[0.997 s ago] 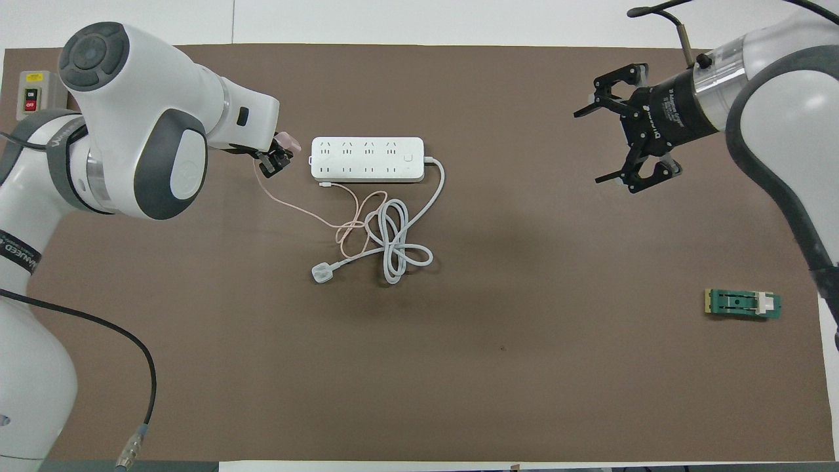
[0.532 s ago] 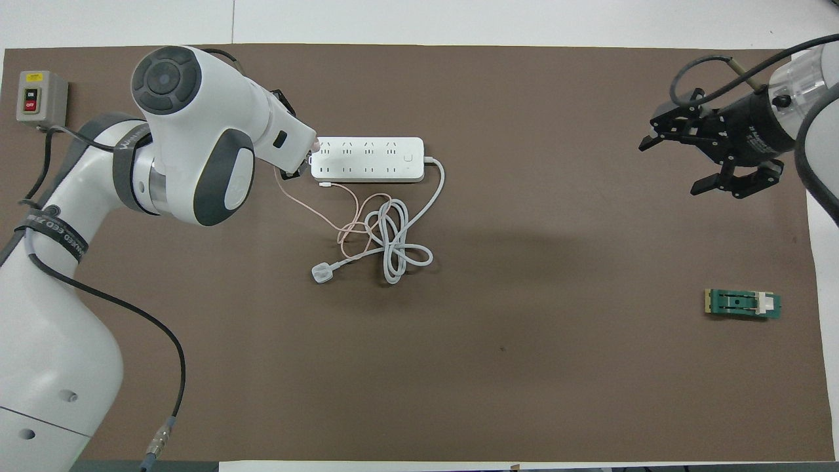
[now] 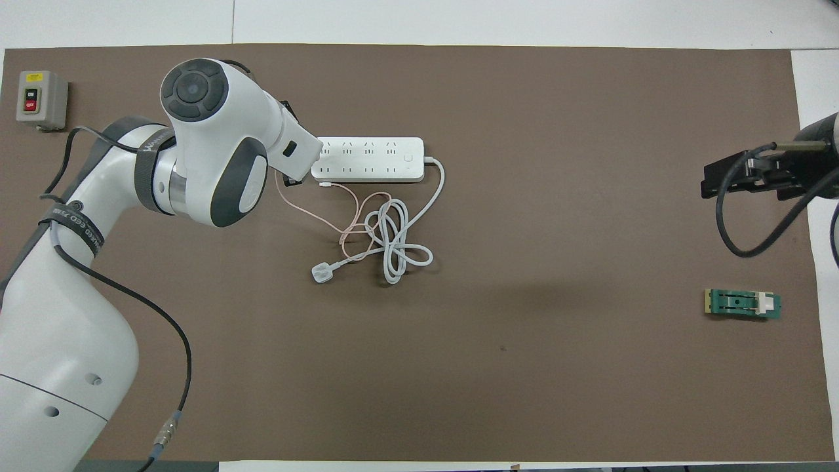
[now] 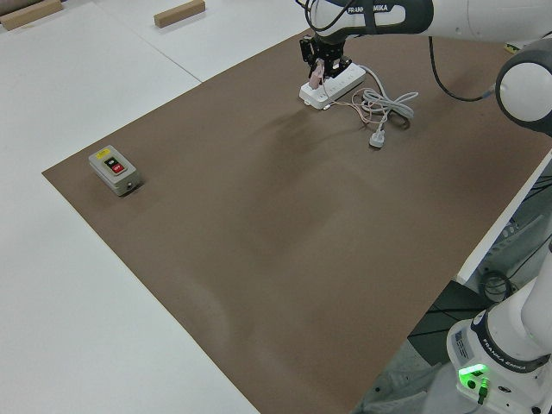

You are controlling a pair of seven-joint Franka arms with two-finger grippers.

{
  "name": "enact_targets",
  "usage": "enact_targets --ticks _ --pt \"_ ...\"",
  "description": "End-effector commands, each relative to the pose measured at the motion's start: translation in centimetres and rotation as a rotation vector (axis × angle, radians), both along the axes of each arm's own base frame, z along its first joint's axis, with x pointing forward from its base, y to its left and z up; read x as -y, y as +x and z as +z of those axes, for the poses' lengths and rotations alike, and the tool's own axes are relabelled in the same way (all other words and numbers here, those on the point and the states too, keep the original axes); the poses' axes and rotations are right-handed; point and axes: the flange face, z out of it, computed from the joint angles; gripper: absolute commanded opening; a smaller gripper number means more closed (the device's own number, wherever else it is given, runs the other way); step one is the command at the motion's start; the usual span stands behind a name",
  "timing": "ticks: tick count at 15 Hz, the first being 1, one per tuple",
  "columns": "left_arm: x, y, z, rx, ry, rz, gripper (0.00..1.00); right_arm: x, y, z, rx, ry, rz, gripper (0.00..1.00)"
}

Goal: Plug charger into power strip
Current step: 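Push the charger prongs into the power strip socket with the left gripper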

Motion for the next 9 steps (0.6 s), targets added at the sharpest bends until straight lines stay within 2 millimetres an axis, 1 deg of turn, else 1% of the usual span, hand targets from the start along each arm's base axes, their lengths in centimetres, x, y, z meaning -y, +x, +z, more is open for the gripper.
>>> enact_targets --ticks 1,3,5,8,9 --pt "0.2 -0.3 -0.6 0.037 0.011 -0.026 0.01 0.8 -2.3 -0.3 -0.002 -0.037 0.063 1.0" --pt "0.3 0.0 -0.6 0.057 0.003 -0.028 0.01 1.3 -2.5 -0.4 0.0 -0.039 0.065 1.0" --pt "0.4 -0.1 -0.7 0.063 0.001 -0.03 0.01 1.5 -2.1 -0.4 0.024 -0.029 0.048 1.0" --pt "0.4 -0.2 -0.9 0.059 0.004 -0.035 0.01 1.9 -1.3 -1.4 0.016 0.014 0.0 1.0" --pt "0.8 -0.4 -0.9 0.057 0.006 -0.043 0.02 2.1 -1.1 -1.6 0.017 0.031 -0.008 1.0"
